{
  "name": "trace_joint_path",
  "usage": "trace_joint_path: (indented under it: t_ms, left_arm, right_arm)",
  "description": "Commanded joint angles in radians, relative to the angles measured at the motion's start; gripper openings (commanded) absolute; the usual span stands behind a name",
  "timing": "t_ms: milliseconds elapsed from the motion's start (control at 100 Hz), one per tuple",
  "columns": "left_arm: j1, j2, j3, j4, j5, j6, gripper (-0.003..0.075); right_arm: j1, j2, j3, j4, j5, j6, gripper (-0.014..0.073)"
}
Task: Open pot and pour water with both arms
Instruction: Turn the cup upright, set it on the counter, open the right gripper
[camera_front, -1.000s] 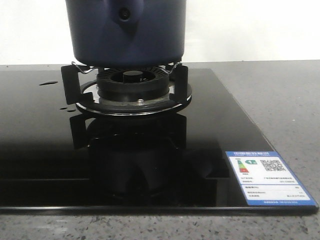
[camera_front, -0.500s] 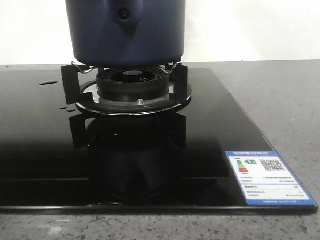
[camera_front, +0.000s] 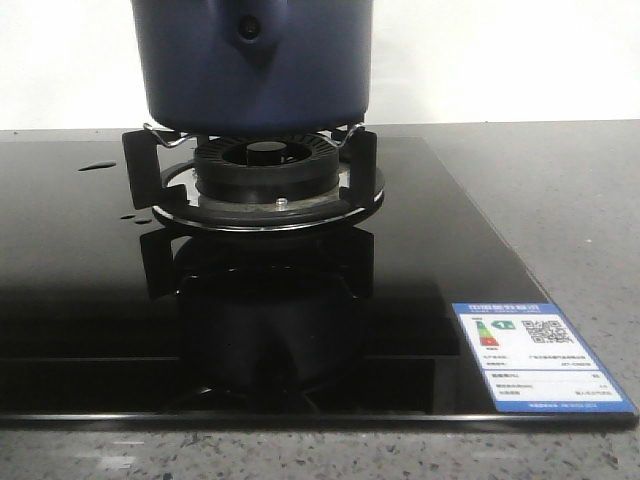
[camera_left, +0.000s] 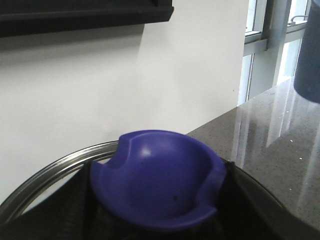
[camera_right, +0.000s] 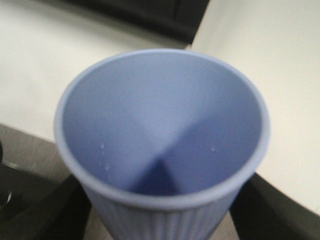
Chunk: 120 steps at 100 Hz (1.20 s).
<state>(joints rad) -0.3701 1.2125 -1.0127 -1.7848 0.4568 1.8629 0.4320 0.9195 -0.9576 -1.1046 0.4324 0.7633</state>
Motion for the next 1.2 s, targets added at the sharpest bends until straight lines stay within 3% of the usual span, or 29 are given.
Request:
trace_joint_path:
  t_ms: [0, 270, 620, 1190]
  left_arm:
    - [-0.007, -0.012, -0.047, -0.077, 0.073, -0.011, 0.0306]
    - [-0.007, 0.004, -0.049, -0.077, 0.095, -0.011, 0.0306]
    - [-0.007, 0.004, -0.049, -0.077, 0.165, -0.011, 0.0306]
    - [-0.007, 0.004, -0.049, -0.077, 0.165, -0.011, 0.0306]
  right_arm:
    - [-0.065, -0.056, 0.098, -0.044, -0.155, 0.058, 0.0267]
    - [-0.251, -0.042, 0.327, -0.044, -0.402, 0.181, 0.0267]
    - [-0.436, 0.087, 0.367, -0.017, -0.658, 0.192, 0.0267]
    - [-0.448, 0.260, 0.402, -0.006, -0.682, 0.196, 0.0269]
